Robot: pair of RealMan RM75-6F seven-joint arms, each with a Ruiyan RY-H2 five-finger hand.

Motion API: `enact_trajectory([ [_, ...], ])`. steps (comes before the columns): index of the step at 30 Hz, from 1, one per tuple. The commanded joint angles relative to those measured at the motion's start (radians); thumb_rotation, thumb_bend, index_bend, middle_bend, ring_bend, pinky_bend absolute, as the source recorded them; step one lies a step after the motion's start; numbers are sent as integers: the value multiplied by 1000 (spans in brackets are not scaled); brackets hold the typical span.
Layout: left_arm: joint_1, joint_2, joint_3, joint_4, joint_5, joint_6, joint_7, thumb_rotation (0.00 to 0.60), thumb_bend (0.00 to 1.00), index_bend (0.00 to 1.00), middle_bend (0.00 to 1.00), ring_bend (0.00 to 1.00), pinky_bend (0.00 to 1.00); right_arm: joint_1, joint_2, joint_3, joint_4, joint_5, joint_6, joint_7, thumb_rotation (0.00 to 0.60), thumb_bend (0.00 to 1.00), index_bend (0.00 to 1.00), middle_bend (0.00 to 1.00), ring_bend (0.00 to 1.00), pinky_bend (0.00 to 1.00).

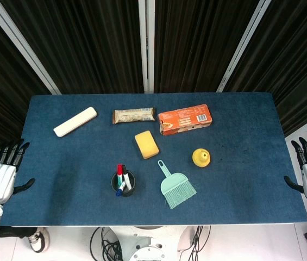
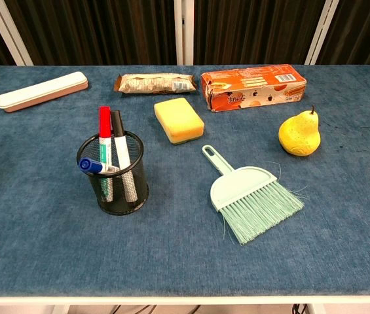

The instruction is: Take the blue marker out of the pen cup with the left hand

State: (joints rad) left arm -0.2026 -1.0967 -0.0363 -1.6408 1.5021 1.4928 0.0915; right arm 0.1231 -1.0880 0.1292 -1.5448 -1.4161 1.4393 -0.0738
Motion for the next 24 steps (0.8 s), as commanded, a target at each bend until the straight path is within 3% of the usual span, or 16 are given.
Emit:
enact_trajectory([
  [1, 5, 6, 2, -8, 5, 0, -3, 600, 155, 0, 0, 0, 0, -2, 3, -2, -1, -4, 4, 4, 600, 95, 0, 0, 0, 0],
  [17, 19, 32, 25, -77, 80, 1, -8, 600, 146, 0, 0, 0, 2, -19, 36, 2, -15, -13, 39, 43, 600, 96, 0, 0, 0, 0],
  [24, -8, 51, 68, -153, 218, -29, 7, 600, 149, 5, 0, 0, 33, -10, 40, 10, -25, 5, 23, 27, 600, 95, 0, 0, 0, 0],
])
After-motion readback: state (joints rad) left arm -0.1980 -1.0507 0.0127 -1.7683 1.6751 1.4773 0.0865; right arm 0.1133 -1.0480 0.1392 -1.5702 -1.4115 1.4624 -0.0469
